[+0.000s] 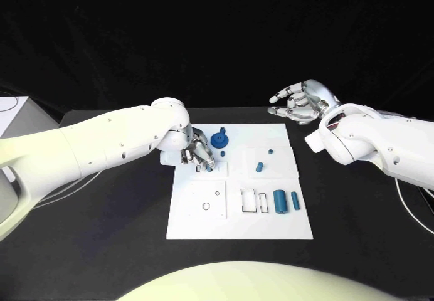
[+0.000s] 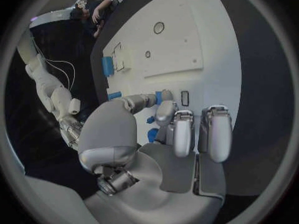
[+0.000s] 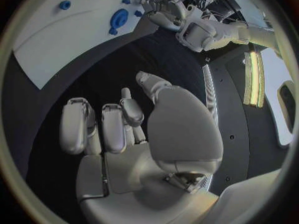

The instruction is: Assemble the parts on the task board

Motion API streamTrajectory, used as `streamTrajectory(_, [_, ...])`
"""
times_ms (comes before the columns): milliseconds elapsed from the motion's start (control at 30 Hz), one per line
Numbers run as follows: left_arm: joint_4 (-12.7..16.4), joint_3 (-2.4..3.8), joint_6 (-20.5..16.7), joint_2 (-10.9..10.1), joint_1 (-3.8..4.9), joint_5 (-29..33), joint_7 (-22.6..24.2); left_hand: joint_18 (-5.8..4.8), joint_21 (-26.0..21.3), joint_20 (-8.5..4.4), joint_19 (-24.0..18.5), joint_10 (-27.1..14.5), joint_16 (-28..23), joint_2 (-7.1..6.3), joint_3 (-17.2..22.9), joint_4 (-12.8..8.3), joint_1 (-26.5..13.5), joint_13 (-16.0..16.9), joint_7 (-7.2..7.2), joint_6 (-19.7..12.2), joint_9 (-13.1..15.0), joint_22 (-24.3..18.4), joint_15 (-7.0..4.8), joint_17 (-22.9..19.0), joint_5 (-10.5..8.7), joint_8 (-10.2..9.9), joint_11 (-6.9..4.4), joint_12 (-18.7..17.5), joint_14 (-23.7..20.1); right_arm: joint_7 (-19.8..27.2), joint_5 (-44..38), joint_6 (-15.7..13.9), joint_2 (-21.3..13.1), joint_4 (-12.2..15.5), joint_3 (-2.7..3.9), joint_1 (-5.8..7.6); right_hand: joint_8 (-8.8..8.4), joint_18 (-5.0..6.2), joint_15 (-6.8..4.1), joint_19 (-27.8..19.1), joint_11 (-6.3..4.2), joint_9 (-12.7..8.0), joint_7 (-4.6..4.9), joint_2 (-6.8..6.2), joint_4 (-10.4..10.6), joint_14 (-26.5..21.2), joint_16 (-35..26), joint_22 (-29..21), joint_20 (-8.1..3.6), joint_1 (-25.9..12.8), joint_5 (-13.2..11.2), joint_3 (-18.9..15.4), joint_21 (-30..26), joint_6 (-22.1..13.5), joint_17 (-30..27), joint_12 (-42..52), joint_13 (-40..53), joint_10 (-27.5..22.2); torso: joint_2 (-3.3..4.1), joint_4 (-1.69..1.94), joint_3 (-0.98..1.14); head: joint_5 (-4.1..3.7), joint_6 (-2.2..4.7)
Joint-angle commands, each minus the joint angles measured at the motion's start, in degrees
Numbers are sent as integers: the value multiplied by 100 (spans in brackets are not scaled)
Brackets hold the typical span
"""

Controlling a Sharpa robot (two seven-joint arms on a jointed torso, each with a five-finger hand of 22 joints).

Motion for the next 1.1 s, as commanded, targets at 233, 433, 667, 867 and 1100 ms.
streamTrajectory(233, [-56, -35, -34, 56, -28, 49, -100, -66, -21, -9, 109, 10, 19, 33, 904, -1045, -27, -7, -52, 10, 7, 663, -4, 1509, -22, -64, 2, 0, 606, 47, -31, 81, -5, 27, 1, -3, 20, 72, 36, -40, 5, 9, 5, 35, 34, 19, -33, 184, -10, -25, 11, -9, -21, -37, 122, -33, -16, -40, -2, 2, 3, -16, -12])
streamTrajectory(433, [-61, -38, -64, 49, -28, 83, -158, -58, -50, 2, 84, 0, 19, 24, 314, -897, -186, -36, -74, 20, 5, 628, -1, 1509, -152, -192, -6, -34, 606, 49, -25, 92, -8, 34, 1, -4, 19, 81, 37, -61, 6, 9, 6, 35, 35, 8, -61, 156, -10, -26, 10, -10, -58, -38, 96, -68, -46, -58, -1, 4, 2, -24, -7])
streamTrajectory(667, [-41, -40, -124, 29, -28, 52, -178, -56, -67, -7, 79, -43, 19, -78, -402, -586, -356, -37, -96, 108, -23, 617, -12, 1509, -222, -317, -13, -45, 606, 51, -22, 103, -11, 36, 1, -7, 18, 87, 38, -77, 6, 9, 7, 35, 37, -4, -86, 136, -9, -24, 11, -9, -86, -43, 73, -115, -85, -84, 0, 1, -1, -23, 1])
streamTrajectory(867, [-28, -40, -180, 9, -28, 23, -161, -55, -73, -9, 81, -46, 19, -120, -790, -363, -423, -14, -94, 166, -21, 617, -11, 1509, -234, -362, -11, -32, 606, 55, -19, 109, -11, 33, 1, -10, 17, 94, 39, -96, 8, 9, 8, 35, 40, -19, -119, 115, -8, -23, 11, -9, -116, -49, 46, -165, -126, -113, 1, 2, -1, -23, 7])
streamTrajectory(1100, [-13, -39, -244, -16, -29, -32, -139, -58, -68, -11, 89, -32, 19, -106, -905, -275, -432, 13, -99, 192, -13, 630, -14, 1509, -235, -366, -14, -13, 606, 58, -15, 115, -10, 33, 1, -14, 17, 98, 39, -106, 8, 9, 9, 33, 41, -25, -130, 104, -8, -21, 10, -10, -131, -52, 37, -189, -144, -126, 1, 1, -1, -23, 8])
